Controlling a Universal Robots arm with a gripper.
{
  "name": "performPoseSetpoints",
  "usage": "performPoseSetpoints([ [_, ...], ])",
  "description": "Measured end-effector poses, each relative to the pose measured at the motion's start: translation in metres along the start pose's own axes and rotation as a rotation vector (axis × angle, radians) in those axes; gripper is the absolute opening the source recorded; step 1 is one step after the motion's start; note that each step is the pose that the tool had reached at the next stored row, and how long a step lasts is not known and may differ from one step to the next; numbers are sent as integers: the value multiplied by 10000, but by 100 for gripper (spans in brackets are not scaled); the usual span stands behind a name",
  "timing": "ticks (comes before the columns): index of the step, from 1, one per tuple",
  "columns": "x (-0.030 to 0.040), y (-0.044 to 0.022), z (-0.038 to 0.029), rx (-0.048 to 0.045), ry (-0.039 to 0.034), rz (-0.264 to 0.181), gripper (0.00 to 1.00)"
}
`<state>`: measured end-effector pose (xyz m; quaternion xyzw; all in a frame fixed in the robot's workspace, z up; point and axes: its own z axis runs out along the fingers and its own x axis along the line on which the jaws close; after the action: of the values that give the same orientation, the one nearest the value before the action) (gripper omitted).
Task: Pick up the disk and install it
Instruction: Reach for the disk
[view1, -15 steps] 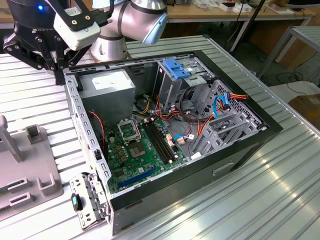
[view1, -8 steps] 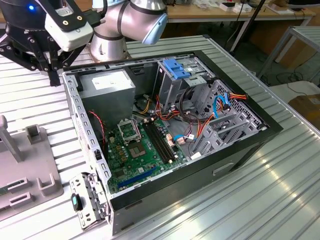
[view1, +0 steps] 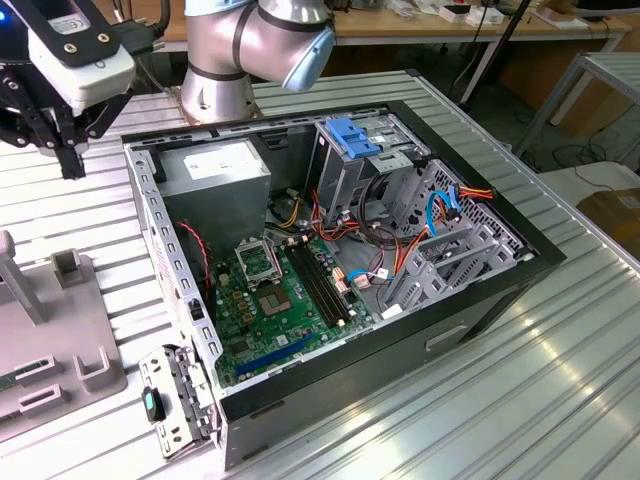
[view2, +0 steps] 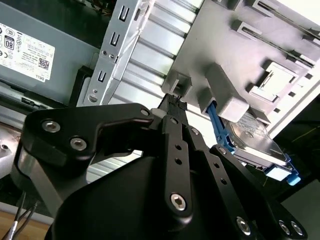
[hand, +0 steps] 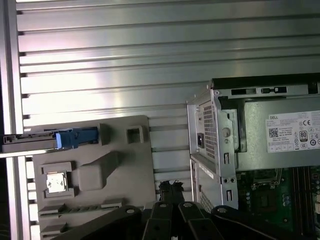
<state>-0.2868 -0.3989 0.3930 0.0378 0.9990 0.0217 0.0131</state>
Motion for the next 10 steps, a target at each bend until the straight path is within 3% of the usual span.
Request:
performPoseSetpoints([
  [7,247,-19,-7,0,1,-12,11],
  [10,288,-22,-8,-1,0,-14,11],
])
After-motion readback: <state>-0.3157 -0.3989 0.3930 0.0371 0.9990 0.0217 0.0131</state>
